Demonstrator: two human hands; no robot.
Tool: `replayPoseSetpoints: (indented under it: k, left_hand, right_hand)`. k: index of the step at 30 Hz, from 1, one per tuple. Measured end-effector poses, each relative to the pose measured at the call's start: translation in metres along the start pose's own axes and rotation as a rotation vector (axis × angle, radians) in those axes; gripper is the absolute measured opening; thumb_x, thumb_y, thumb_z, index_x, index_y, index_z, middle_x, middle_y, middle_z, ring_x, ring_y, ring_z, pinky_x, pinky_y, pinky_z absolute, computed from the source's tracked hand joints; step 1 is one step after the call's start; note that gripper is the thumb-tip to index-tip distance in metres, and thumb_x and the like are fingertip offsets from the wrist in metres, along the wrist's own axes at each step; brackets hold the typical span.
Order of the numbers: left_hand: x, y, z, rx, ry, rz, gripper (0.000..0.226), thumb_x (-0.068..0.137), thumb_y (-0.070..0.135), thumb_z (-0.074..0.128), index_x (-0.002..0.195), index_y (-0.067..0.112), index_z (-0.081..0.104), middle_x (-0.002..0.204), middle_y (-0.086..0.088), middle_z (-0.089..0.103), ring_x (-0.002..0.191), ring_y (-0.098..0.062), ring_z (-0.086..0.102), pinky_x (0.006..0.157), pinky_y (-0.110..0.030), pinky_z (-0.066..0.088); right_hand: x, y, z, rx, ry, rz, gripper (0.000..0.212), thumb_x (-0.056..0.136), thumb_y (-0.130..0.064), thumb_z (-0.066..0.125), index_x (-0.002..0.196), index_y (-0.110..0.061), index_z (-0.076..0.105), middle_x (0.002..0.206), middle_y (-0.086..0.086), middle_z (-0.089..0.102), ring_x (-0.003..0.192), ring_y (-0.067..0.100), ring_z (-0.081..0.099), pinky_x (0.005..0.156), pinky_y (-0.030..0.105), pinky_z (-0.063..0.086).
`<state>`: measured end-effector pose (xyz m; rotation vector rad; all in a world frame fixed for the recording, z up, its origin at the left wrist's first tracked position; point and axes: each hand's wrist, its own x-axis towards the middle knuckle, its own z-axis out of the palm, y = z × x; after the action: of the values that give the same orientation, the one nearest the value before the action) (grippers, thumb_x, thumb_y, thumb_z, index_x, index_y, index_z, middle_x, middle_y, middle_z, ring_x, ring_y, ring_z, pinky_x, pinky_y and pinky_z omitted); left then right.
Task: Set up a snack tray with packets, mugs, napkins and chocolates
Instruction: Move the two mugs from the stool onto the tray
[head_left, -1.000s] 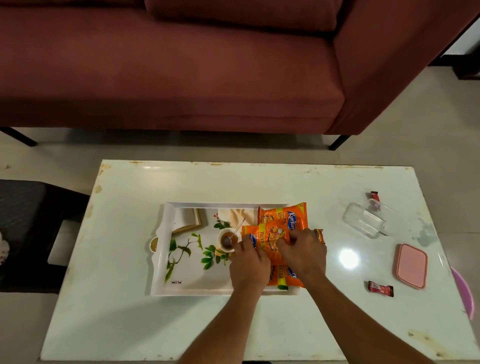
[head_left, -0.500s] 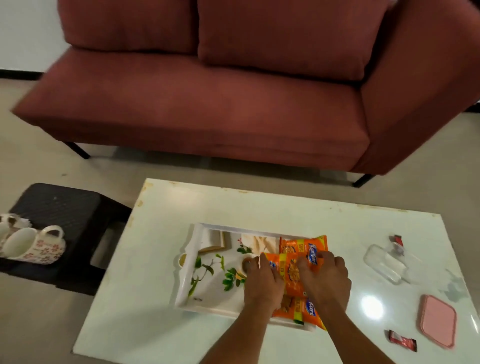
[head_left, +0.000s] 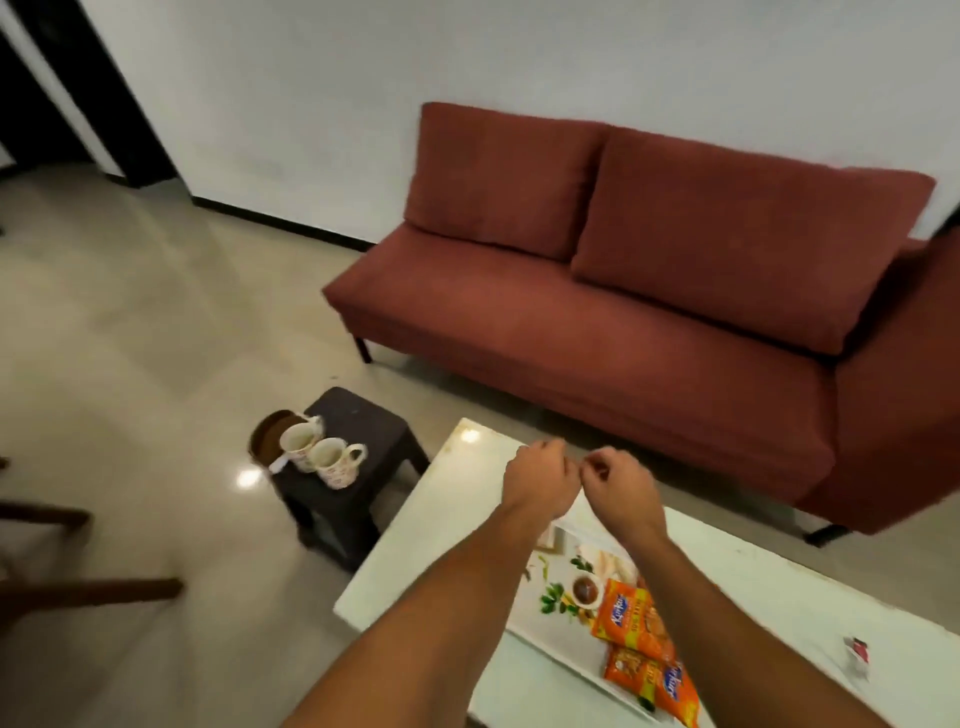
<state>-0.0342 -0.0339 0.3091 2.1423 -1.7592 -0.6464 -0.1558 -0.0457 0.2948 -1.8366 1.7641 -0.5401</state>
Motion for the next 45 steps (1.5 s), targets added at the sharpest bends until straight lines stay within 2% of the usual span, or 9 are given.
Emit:
replayPoseSetpoints:
  k: [2, 7, 13, 17, 21, 25, 33, 39, 45]
  left_hand:
    - [-0.007, -0.002, -0.037, 0.002, 0.064, -0.009, 0.029, 0.1, 0.029, 0.04, 0.105, 0.008, 0.06, 0.114, -0.017, 0.064, 0.107, -0.037, 0.058, 0.083, -0.043, 0.046]
    - [-0.013, -0.028, -0.114, 0.003, 0.215, -0.033, 0.036, 0.103, 0.033, 0.036, 0.115, 0.012, 0.062, 0.12, -0.014, 0.065, 0.109, -0.035, 0.057, 0.091, -0.047, 0.048]
    - [-0.021, -0.105, -0.175, 0.081, 0.365, -0.142, 0.033, 0.102, 0.036, 0.04, 0.114, 0.014, 0.061, 0.117, -0.011, 0.065, 0.107, -0.031, 0.058, 0.088, -0.045, 0.048]
    - [-0.015, -0.167, -0.195, 0.116, 0.365, -0.234, 0.034, 0.102, 0.037, 0.042, 0.116, 0.012, 0.06, 0.118, -0.013, 0.064, 0.11, -0.03, 0.058, 0.09, -0.044, 0.049]
    - [0.011, -0.246, -0.207, 0.105, 0.301, -0.282, 0.033, 0.101, 0.037, 0.047, 0.119, 0.013, 0.058, 0.12, -0.011, 0.063, 0.111, -0.028, 0.057, 0.092, -0.044, 0.052]
    - [0.043, -0.323, -0.214, 0.094, 0.244, -0.283, 0.037, 0.099, 0.035, 0.051, 0.128, 0.013, 0.055, 0.126, -0.012, 0.061, 0.116, -0.029, 0.055, 0.095, -0.043, 0.05]
    - [0.105, -0.452, -0.196, 0.122, 0.076, -0.331, 0.045, 0.094, 0.033, 0.059, 0.135, 0.014, 0.052, 0.131, -0.013, 0.058, 0.119, -0.029, 0.054, 0.093, -0.041, 0.05]
    - [0.149, -0.507, -0.148, 0.129, -0.025, -0.36, 0.054, 0.091, 0.031, 0.066, 0.138, 0.012, 0.047, 0.138, -0.016, 0.052, 0.126, -0.034, 0.05, 0.101, -0.046, 0.05]
    - [0.175, -0.55, -0.097, 0.122, -0.077, -0.365, 0.09, 0.08, 0.051, 0.076, 0.149, 0.016, 0.032, 0.149, -0.016, 0.04, 0.138, -0.036, 0.039, 0.109, -0.051, 0.043]
  right_hand:
    - [0.004, -0.036, -0.012, -0.03, -0.025, -0.086, 0.021, 0.095, -0.028, 0.056, 0.106, -0.019, 0.072, 0.106, 0.002, 0.072, 0.093, 0.021, 0.065, 0.074, 0.032, 0.047]
    - [0.011, -0.124, -0.019, -0.04, -0.044, -0.27, 0.025, 0.097, -0.024, 0.051, 0.11, -0.019, 0.072, 0.109, 0.004, 0.074, 0.093, 0.025, 0.066, 0.072, 0.031, 0.042]
    - [0.01, -0.221, 0.017, -0.064, -0.103, -0.46, 0.025, 0.094, -0.024, 0.061, 0.118, -0.02, 0.07, 0.119, 0.002, 0.07, 0.104, 0.021, 0.066, 0.092, 0.037, 0.054]
    - [0.012, -0.269, 0.067, -0.063, -0.158, -0.498, 0.028, 0.094, -0.023, 0.063, 0.121, -0.021, 0.068, 0.123, 0.002, 0.067, 0.108, 0.021, 0.065, 0.094, 0.036, 0.053]
    - [0.028, -0.311, 0.139, -0.076, -0.23, -0.422, 0.028, 0.094, -0.028, 0.065, 0.121, -0.022, 0.068, 0.126, 0.0, 0.065, 0.111, 0.021, 0.063, 0.095, 0.037, 0.052]
    - [0.048, -0.339, 0.213, -0.114, -0.283, -0.349, 0.022, 0.092, -0.034, 0.067, 0.112, -0.024, 0.069, 0.114, 0.0, 0.068, 0.098, 0.016, 0.063, 0.086, 0.032, 0.054]
    - [0.083, -0.337, 0.34, -0.261, -0.398, -0.168, 0.052, 0.082, -0.038, 0.078, 0.129, -0.029, 0.06, 0.133, -0.003, 0.06, 0.115, 0.019, 0.062, 0.09, 0.035, 0.056]
    - [0.109, -0.311, 0.411, -0.342, -0.493, -0.039, 0.075, 0.072, -0.041, 0.086, 0.136, -0.028, 0.051, 0.139, 0.0, 0.053, 0.12, 0.025, 0.058, 0.09, 0.044, 0.057]
    - [0.123, -0.291, 0.463, -0.47, -0.512, -0.078, 0.095, 0.069, -0.049, 0.086, 0.148, -0.024, 0.039, 0.15, 0.002, 0.044, 0.132, 0.03, 0.047, 0.095, 0.044, 0.052]
